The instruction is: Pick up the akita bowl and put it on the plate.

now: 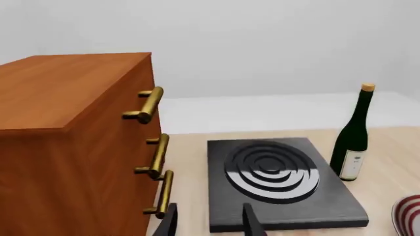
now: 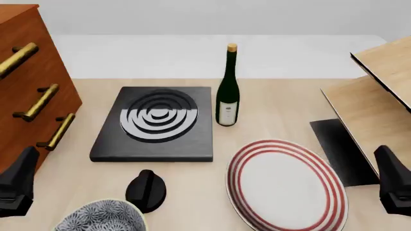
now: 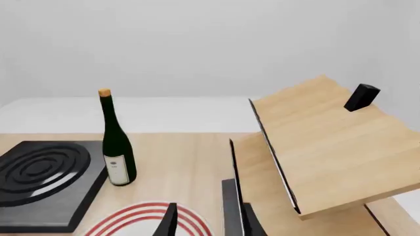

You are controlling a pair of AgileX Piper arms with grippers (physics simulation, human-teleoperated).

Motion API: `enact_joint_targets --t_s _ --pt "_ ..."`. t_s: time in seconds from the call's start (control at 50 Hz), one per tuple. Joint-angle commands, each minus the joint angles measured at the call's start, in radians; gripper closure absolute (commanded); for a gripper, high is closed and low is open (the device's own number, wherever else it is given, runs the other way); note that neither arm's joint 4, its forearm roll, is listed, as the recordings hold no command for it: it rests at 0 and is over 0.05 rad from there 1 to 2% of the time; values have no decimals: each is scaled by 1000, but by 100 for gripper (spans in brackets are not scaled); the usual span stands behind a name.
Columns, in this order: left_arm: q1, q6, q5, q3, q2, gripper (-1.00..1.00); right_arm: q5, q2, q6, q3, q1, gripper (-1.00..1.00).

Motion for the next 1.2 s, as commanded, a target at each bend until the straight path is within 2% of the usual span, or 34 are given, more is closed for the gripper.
enact_joint_targets --t_s 0.02,0.16,0.28,0.44,0.48,0.54,0.76,0.84,0.88,0.9,0.92,1.0,1.02,1.06,1.16,1.2 --pt "26 -25 -22 23 -19 -100 -24 -22 -8 22 -4 -100" --pt "26 -25 -24 23 -17 -100 -3 -21 -23 8 3 -100" --pt "26 -26 -26 22 -12 -100 18 13 -68 -28 25 -100" --pt "26 -26 -26 21 -11 -100 102 -12 -64 -100 58 -100" --pt "26 -26 -28 22 -9 -100 135 -10 -54 -133 102 -100" --pt "26 -27 -26 19 -6 -100 166 0 -103 -174 123 -100" --pt "26 -28 -35 22 4 -100 264 51 -112 -310 291 -100" --pt "26 -28 -38 24 4 -100 288 72 -131 -353 345 -100" --pt "26 -28 -38 24 5 -100 301 86 -159 -375 381 -100" --pt "26 -28 -37 24 2 -100 309 95 -156 -386 391 -100" --pt "26 -28 -38 23 6 -100 321 103 -124 -397 390 -100" --pt "26 -29 -45 24 15 -100 332 143 -166 -430 459 -100" --pt "26 -29 -48 25 17 -100 343 142 -145 -442 454 -100" --pt "26 -29 -46 24 16 -100 341 178 -156 -453 503 -100" --pt "18 -29 -37 23 6 -100 352 246 -179 -492 561 -100" --pt "18 -29 -36 23 6 -100 359 287 -160 -511 604 -100"
